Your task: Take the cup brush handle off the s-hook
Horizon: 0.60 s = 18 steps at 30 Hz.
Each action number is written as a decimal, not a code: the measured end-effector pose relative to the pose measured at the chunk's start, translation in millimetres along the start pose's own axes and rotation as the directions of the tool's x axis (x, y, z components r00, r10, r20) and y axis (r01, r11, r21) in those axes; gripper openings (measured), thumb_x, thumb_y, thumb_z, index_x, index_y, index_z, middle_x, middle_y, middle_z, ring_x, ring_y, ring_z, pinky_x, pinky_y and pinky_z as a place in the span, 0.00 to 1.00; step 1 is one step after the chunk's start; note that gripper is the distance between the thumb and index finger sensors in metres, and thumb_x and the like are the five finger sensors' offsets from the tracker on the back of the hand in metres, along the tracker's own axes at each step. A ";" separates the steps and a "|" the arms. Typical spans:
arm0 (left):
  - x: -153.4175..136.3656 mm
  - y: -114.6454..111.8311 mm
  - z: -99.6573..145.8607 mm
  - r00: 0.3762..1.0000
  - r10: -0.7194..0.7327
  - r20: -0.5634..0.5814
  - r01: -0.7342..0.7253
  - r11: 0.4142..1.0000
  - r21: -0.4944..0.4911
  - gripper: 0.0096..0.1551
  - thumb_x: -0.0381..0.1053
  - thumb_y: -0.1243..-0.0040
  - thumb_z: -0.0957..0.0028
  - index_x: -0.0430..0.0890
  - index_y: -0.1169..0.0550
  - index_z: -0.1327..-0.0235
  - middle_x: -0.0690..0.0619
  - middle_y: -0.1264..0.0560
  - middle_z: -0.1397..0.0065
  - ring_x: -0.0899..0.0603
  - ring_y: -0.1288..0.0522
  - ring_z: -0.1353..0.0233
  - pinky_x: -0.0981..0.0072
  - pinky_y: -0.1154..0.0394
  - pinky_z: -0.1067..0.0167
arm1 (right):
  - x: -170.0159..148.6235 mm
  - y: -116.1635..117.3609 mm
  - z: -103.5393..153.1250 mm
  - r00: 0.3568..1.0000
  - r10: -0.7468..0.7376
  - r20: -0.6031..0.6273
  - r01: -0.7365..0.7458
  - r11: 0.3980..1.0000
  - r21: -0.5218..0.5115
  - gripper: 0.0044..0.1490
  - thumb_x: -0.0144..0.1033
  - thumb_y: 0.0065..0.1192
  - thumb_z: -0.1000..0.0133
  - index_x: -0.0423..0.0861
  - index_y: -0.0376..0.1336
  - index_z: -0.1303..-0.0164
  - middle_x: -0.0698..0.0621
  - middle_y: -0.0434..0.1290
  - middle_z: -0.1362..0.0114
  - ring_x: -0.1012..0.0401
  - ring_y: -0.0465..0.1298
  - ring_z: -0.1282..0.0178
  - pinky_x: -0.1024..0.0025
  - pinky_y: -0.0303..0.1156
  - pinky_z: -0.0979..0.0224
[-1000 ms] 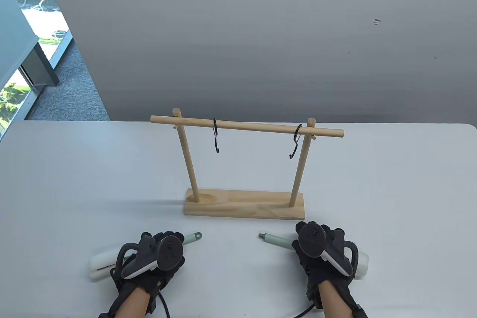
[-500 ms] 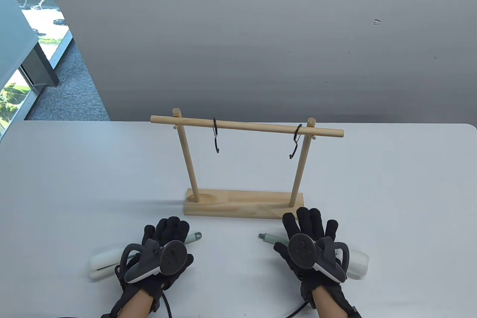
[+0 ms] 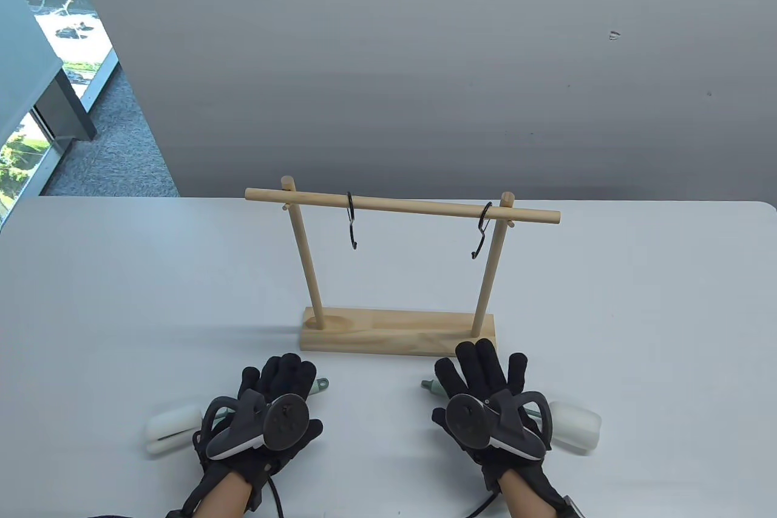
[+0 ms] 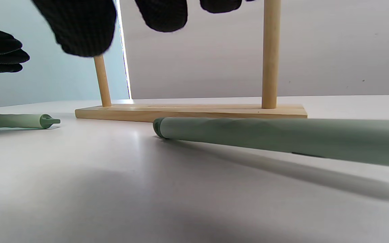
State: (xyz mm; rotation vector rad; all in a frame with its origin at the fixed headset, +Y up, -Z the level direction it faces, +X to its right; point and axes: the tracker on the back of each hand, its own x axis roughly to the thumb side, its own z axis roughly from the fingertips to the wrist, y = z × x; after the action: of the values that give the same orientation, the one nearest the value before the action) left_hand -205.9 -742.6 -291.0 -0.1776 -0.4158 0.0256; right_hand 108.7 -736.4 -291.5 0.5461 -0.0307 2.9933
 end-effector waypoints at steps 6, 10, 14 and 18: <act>0.1 0.3 0.3 1.000 0.002 -0.001 -0.002 1.000 -0.006 0.52 0.65 0.51 0.52 0.43 0.55 0.26 0.34 0.55 0.18 0.25 0.51 0.18 0.29 0.54 0.29 | -2.7 -0.2 0.7 1.000 -0.012 -0.015 0.012 1.000 0.004 0.47 0.51 0.55 0.47 0.44 0.46 0.21 0.33 0.40 0.17 0.35 0.39 0.16 0.24 0.26 0.32; 0.0 0.5 0.3 1.000 0.002 -0.001 -0.002 1.000 -0.007 0.51 0.65 0.51 0.52 0.43 0.55 0.26 0.34 0.55 0.18 0.25 0.51 0.18 0.28 0.54 0.29 | -2.7 -0.3 1.0 1.000 -0.010 -0.018 0.010 1.000 0.005 0.46 0.51 0.55 0.47 0.44 0.47 0.21 0.33 0.40 0.17 0.35 0.40 0.16 0.24 0.26 0.32; -0.3 0.6 0.4 1.000 0.006 -0.005 -0.006 1.000 -0.016 0.51 0.65 0.51 0.52 0.43 0.55 0.26 0.34 0.55 0.18 0.25 0.50 0.18 0.29 0.54 0.29 | -2.6 -0.6 1.2 1.000 -0.008 -0.018 0.008 1.000 0.011 0.46 0.51 0.54 0.47 0.44 0.47 0.21 0.33 0.40 0.17 0.35 0.40 0.16 0.24 0.26 0.32; -0.7 0.7 0.7 1.000 0.009 -0.009 -0.009 1.000 -0.022 0.51 0.65 0.51 0.52 0.43 0.55 0.25 0.34 0.55 0.18 0.25 0.50 0.18 0.28 0.54 0.29 | -2.8 -0.6 1.2 1.000 -0.009 -0.018 0.009 1.000 0.013 0.46 0.51 0.54 0.47 0.44 0.47 0.21 0.33 0.41 0.17 0.35 0.41 0.16 0.24 0.26 0.32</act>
State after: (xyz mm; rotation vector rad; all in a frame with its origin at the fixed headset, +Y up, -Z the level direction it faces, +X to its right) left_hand -206.8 -741.8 -290.8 -0.2008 -0.4061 0.0290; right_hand 111.8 -736.1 -291.4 0.5195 -0.0070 2.9913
